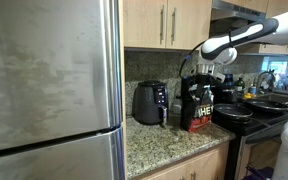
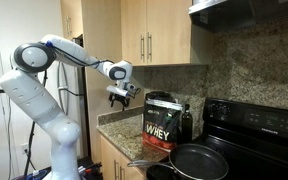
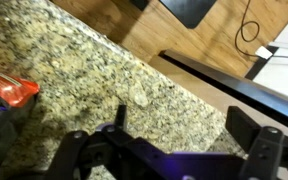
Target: Push a button on the air fryer
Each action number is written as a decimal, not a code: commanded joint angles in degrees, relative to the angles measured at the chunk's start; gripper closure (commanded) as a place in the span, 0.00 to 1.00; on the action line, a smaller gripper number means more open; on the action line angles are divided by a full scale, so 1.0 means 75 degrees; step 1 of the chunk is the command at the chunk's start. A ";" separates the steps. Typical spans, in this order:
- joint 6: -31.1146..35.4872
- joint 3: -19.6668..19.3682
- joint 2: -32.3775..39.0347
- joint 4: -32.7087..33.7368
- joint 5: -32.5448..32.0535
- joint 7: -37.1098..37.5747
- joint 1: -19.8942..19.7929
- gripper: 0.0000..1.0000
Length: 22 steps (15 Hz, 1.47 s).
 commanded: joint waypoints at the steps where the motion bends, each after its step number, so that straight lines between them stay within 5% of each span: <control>1: 0.1586 0.0201 -0.0176 -0.0526 0.0958 0.0474 0.0084 0.00; 2: 0.0837 0.0087 -0.0001 -0.0159 0.0633 0.0225 0.0085 0.00; 6: 0.0960 0.0108 0.0000 -0.0191 0.0657 0.0272 0.0097 0.00; 10: 0.2633 0.0360 -0.0307 -0.0655 0.0777 0.1059 0.0000 0.00; 11: 0.3422 0.0432 0.1068 0.0143 0.0912 0.1274 0.0077 0.00; 13: 0.4326 0.0544 0.1588 0.0453 0.0778 0.1716 0.0085 0.00; 15: 0.4115 0.0454 0.1001 0.0056 0.0721 0.1626 0.0145 0.00; 19: 0.4260 0.0506 0.1410 0.0502 0.0810 0.1740 0.0147 0.00; 22: 0.5470 0.0512 0.2600 0.0751 0.0769 0.2065 -0.0067 0.00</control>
